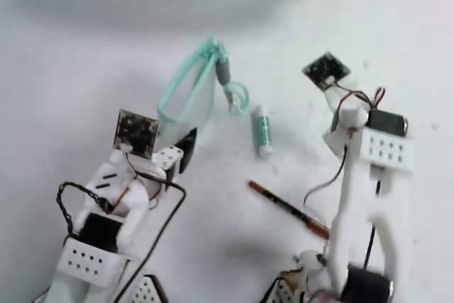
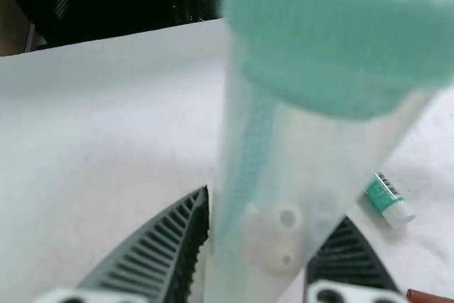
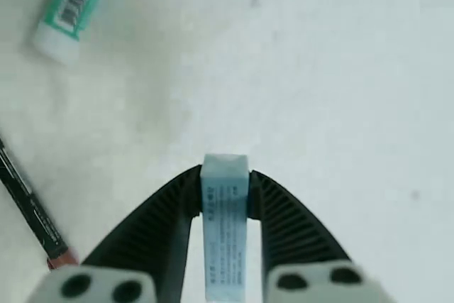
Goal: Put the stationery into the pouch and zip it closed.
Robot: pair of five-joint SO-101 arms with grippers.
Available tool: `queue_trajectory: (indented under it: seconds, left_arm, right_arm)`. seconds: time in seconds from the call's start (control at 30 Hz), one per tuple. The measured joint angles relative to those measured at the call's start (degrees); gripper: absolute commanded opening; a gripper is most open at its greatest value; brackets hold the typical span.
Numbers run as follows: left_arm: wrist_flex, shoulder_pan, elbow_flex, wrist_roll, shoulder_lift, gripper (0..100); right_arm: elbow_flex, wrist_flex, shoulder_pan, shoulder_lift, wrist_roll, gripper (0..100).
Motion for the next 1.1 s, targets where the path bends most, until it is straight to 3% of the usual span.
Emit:
queue_trajectory:
  seconds: [0.2,0.43,0.77,1.1]
  left_arm:
    - [0.0,0.0,0.0,0.0,0.0,21]
    - [0.0,0.0,0.0,0.0,0.0,21]
    - [0.0,0.0,0.0,0.0,0.0,21]
    - [0.0,0.0,0.0,0.0,0.0,21]
  right_arm:
    - [-1.5,0.3,-9.4,-18.1,-13.0,1.7]
    - [-12.6,-4.4,-27.8,-27.2,-24.2,1.7]
    - [-14.4,-26.9,-44.1,-24.0,-38.6,1.7]
    - [-14.5,-32.5,-49.1,-10.0,-40.2,1.7]
